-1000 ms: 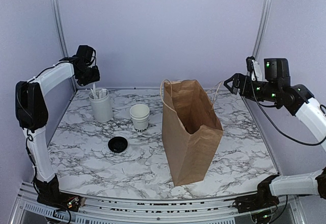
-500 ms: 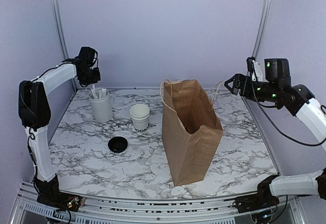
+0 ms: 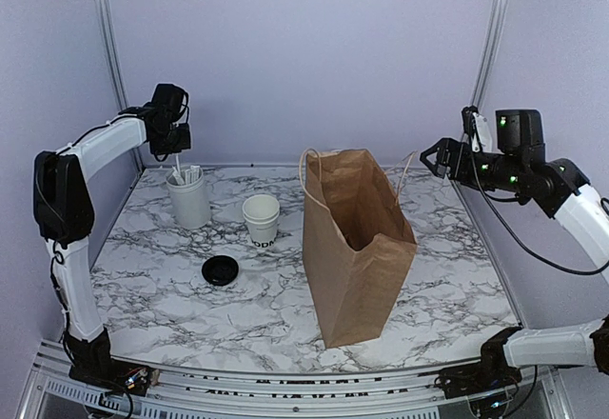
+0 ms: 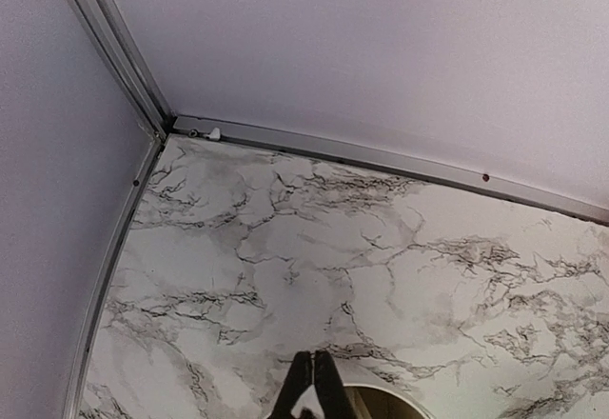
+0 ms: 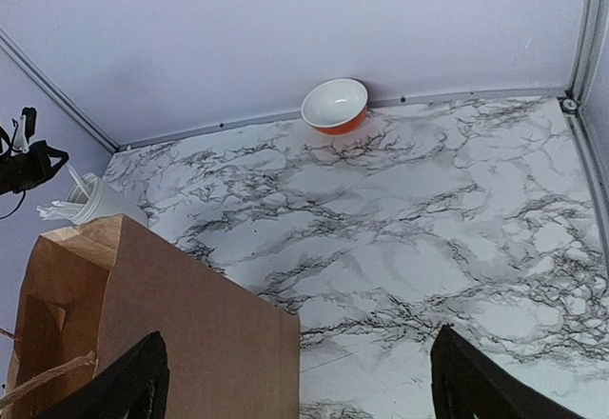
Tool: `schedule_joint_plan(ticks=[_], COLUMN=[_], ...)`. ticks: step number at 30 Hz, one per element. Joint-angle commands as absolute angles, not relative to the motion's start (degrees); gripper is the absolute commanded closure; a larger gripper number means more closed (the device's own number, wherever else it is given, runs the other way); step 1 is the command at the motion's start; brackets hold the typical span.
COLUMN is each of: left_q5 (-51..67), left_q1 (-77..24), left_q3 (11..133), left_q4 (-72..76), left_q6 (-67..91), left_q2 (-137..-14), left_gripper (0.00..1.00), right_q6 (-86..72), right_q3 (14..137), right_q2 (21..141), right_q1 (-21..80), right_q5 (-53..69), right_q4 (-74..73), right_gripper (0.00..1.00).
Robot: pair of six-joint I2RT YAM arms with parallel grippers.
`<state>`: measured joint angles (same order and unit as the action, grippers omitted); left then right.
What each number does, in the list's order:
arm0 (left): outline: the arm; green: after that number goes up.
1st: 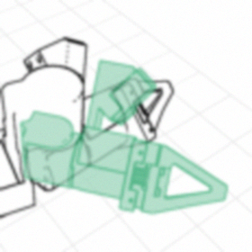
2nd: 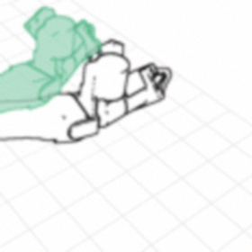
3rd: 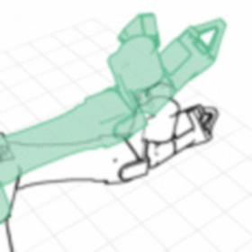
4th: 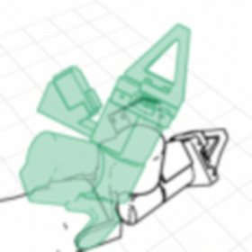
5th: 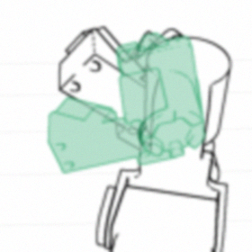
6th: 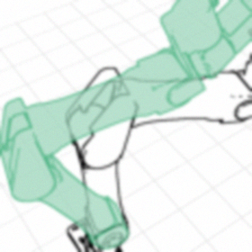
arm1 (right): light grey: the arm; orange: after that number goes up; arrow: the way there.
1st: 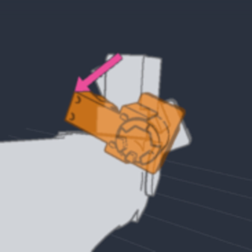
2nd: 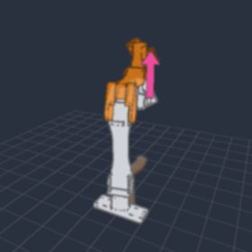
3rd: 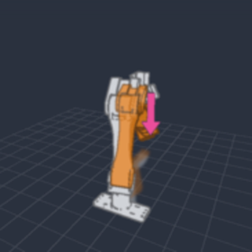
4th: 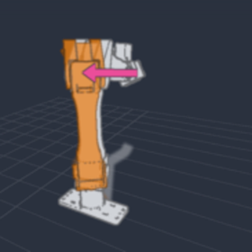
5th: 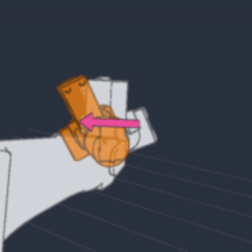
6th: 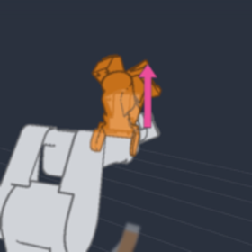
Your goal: Pack the takeout coffee
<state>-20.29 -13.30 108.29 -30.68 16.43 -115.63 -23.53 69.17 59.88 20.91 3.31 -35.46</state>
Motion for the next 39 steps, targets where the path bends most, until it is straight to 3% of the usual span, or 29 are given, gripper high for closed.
schedule_joint_plan(ticks=[1,13,28,39], left_q5=[-24.8,-28.9,-31.5,-25.8], left_q1=[-14.5,-16.6,-20.6,-23.2], left_q3=[107.3,102.2,105.6,105.9], left_q4=[-30.3,-31.0,-29.1,-24.7], left_q6=[14.4,13.1,9.1,10.4], left_q2=[-109.2,-100.3,-91.6,-82.9], left_gripper=[1.00,1.00,0.99,0.97], right_q6=[-22.8,-22.9,-23.6,-24.1], right_q3=[70.9,71.2,71.9,72.2], right_q2=[59.0,60.1,60.7,60.5], right_q1=[20.3,20.4,20.4,20.4], right_q5=[2.7,3.3,3.1,3.2], right_q4=[-35.8,-35.2,-35.6,-35.6], right_gripper=[0.08,0.08,0.08,0.08])
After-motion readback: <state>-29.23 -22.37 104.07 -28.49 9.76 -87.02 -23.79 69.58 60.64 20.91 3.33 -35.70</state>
